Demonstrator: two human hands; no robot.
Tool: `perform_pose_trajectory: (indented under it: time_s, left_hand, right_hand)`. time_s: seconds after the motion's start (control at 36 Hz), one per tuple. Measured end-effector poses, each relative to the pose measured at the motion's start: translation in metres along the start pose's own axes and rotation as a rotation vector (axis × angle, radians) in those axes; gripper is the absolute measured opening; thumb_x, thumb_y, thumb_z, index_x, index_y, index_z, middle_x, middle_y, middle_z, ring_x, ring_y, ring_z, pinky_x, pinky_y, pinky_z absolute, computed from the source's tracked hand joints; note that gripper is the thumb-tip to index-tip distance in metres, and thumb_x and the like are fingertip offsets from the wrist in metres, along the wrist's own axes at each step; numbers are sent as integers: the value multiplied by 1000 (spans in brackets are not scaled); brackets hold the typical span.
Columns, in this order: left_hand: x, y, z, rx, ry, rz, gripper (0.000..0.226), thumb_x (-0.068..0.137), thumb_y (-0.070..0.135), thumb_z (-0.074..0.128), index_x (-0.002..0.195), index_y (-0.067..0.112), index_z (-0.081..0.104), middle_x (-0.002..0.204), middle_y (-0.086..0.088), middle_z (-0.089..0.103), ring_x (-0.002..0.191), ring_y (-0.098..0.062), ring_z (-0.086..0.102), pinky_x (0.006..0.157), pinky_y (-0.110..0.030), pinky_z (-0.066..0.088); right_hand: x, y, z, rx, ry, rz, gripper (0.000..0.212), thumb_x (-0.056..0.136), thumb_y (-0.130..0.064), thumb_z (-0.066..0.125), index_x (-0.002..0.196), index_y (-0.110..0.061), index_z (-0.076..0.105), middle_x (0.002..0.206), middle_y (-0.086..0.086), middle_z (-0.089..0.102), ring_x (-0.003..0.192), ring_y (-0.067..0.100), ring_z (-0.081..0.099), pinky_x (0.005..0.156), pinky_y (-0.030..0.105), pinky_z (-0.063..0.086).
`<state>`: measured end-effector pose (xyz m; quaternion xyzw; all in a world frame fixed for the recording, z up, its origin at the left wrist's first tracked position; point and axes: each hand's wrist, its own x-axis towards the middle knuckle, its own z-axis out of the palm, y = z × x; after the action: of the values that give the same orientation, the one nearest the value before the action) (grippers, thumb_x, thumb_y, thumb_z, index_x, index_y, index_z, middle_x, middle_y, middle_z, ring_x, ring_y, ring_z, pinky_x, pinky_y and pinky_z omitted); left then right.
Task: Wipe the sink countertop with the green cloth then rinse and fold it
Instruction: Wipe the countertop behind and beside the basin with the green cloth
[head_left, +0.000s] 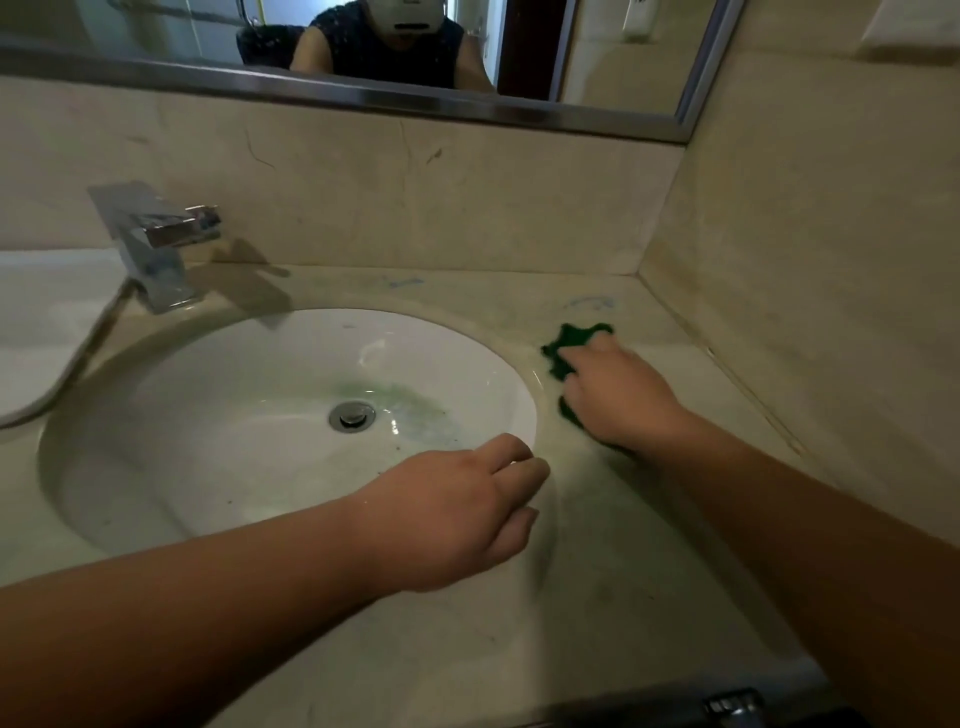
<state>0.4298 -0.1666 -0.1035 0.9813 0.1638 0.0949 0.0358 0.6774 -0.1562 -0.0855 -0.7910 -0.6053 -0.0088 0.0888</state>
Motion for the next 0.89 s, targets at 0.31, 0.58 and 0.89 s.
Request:
perform_pose_trajectory:
  time_s: [0.31,0.58,0.89]
  left_hand:
    - [44,-60,-32,26,64,40,43,107,52,43,141,30,57,131,5,62,99,-18,67,77,-35,57]
    - [106,-162,-16,108,-64,-166,81,101,38,62,169,26,18,177,-4,20,160,-25,22,129,-37,19]
    - [101,-179,-2,52,-42,-133,88,93,28,65,169,29,22,175,6,24,158,-17,25,123,-30,27]
  right_hand:
    - [16,20,-83,265,96,-223,32,98,-25,56,123,-24,75,107,-1,67,95,18,60,77,30,44]
    - [26,117,-33,-195,-83,124,52,108,-32,43,157,-17,41,163,11,33,148,34,26,122,43,25]
    - [98,127,-11,114,-92,199,64,107,-19,43,165,-12,18,172,10,20,154,27,25,123,33,19]
